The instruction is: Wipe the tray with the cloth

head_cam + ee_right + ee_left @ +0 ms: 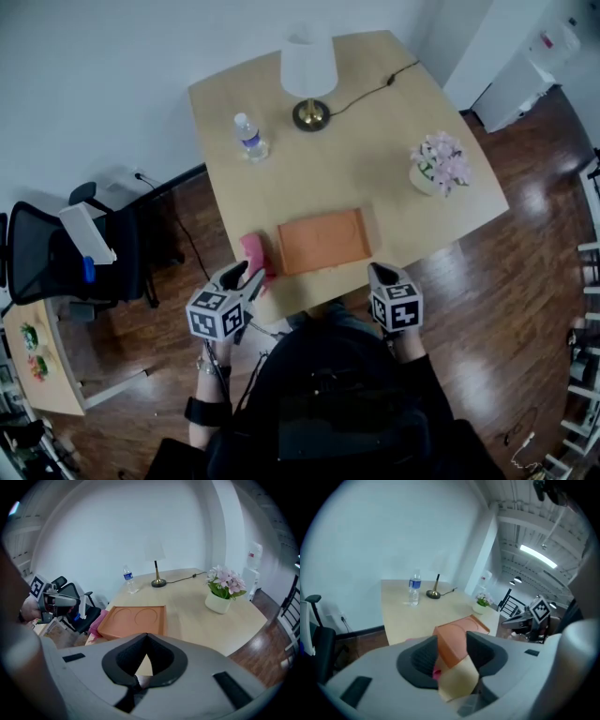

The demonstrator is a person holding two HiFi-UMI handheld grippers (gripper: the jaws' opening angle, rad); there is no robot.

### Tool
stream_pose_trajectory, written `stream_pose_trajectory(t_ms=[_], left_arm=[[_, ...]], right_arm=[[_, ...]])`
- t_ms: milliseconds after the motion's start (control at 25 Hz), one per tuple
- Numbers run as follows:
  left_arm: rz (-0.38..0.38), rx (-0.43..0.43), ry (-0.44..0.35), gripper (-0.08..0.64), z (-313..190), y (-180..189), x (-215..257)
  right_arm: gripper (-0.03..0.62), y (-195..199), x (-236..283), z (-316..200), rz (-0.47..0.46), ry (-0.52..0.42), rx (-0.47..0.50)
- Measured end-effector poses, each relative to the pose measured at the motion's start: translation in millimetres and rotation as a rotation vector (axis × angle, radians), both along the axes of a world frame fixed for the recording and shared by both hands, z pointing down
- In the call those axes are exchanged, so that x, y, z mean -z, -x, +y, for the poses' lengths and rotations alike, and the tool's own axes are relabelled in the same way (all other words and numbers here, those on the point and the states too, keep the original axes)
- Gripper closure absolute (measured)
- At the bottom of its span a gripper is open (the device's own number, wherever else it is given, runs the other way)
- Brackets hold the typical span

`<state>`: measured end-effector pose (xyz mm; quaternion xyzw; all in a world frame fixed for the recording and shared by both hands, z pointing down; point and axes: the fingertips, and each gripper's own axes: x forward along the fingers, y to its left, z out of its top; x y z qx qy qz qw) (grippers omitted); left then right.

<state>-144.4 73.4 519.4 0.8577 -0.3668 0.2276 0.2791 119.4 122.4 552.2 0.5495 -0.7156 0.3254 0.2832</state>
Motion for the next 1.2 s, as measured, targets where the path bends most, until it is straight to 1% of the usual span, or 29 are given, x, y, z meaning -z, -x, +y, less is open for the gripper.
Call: stream_pose_trajectory(t_ms=[40,80,120,240,360,480,520,640,720,800,1200], left_arm=[[0.017,-0.027,-0.008,0.418,8.6,-12.1,11.2],[0.026,-0.057,-0.005,0.448,16.4,-24.0,15.8],[0.024,-0.083,0.005,0.452,22.3,-33.9,14.4],[-0.022,-0.133,0.044,0.46,29.7,-50.4,-5.3],[-0.038,-0.179,0.062,0.462,38.7,-60.1,-14.1],[-0.066,-0.209,0.069,0.462,49.4,-62.8,-18.0],[-0.075,-0.213,0.072,0.478,51.9,-63.2,-19.6],[-0.102,-0.229,0.077,0.483,56.7,-65.4,-24.7],[-0.107,-0.236,0.072,0.491,56.9,-65.2,-25.9],[-0.096,-0.234,0.061,0.56,55.4,-64.0,-24.1],[-0.111,-0.258,0.018,0.56,56.9,-66.1,-16.8]], right_arm=[[0.584,4.2,-0.1,0.2,-0.011,0.002,0.012],[0.584,8.6,-0.3,0.7,-0.027,0.006,0.023],[0.584,13.3,-0.5,1.3,-0.049,0.012,0.031],[0.584,27.2,0.2,1.4,-0.128,0.024,0.054],[0.584,38.1,3.7,3.6,-0.158,0.017,0.102],[0.586,43.0,2.1,10.8,-0.18,0.025,0.119],[0.588,43.7,-0.2,13.7,-0.18,0.034,0.122],[0.589,45.9,-5.5,20.3,-0.152,0.056,0.143],[0.589,48.9,-6.4,22.7,-0.13,0.06,0.16],[0.589,51.4,-6.5,24.6,-0.123,0.059,0.167],[0.589,57.6,-2.2,27.7,-0.127,0.034,0.186]])
